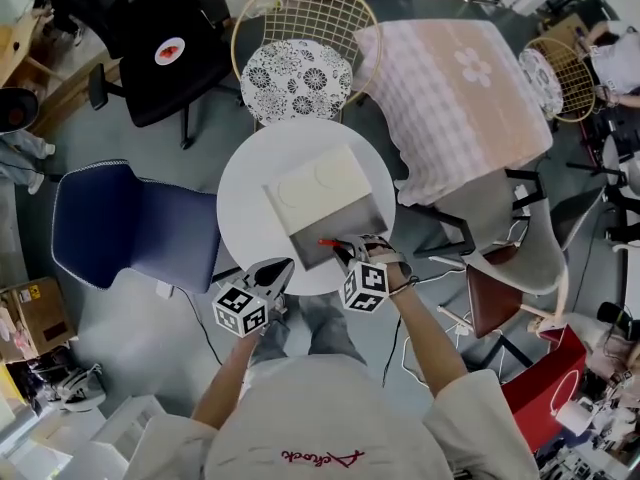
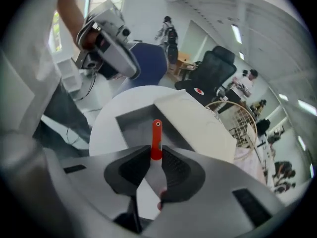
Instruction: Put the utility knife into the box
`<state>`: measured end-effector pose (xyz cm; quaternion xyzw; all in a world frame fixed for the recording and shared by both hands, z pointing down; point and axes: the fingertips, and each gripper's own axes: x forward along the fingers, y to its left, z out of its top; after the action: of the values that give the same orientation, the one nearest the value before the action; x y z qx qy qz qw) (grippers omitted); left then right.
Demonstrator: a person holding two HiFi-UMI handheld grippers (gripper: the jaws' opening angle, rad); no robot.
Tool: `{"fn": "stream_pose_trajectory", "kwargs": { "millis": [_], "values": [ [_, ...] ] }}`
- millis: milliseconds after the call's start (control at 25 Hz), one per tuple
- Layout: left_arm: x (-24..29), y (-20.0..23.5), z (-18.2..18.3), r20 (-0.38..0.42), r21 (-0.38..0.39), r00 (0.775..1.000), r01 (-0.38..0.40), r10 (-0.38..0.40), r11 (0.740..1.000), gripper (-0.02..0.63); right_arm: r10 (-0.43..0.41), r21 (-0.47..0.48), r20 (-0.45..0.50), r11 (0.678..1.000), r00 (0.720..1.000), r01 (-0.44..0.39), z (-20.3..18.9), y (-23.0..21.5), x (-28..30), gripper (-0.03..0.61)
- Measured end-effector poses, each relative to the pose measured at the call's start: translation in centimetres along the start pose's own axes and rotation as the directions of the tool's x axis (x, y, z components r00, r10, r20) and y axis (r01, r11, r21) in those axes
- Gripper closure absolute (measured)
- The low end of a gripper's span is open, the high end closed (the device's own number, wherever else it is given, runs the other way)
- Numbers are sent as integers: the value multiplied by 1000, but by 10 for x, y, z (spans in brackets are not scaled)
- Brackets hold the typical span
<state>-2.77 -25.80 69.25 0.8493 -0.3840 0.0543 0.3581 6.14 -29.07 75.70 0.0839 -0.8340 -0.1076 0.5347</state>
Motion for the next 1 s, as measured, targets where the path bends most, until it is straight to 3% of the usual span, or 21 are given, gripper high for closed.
{"fn": "stream_pose_trajectory", "kwargs": {
  "millis": [80,160,480,640,1000],
  "values": [
    [-2,0,1,5,-3,1000,-1,1,1000,603,2,-113,-35,994,999,-6,-2,2,4,497],
    [-5,2,2,9,-5,1000,-4,4,1000,603,11,-168,-53,986,999,-20,-1,2,8,498],
    [-11,8,2,17,-21,1000,-20,20,1000,603,133,-127,-98,981,986,-145,-1,-2,27,497],
    [-14,10,0,13,-32,1000,-26,26,999,603,183,-156,-168,965,969,-210,-8,-4,46,497],
    [-18,19,0,16,-53,999,-45,46,998,603,283,-121,-255,939,924,-321,-19,2,74,497]
  ]
}}
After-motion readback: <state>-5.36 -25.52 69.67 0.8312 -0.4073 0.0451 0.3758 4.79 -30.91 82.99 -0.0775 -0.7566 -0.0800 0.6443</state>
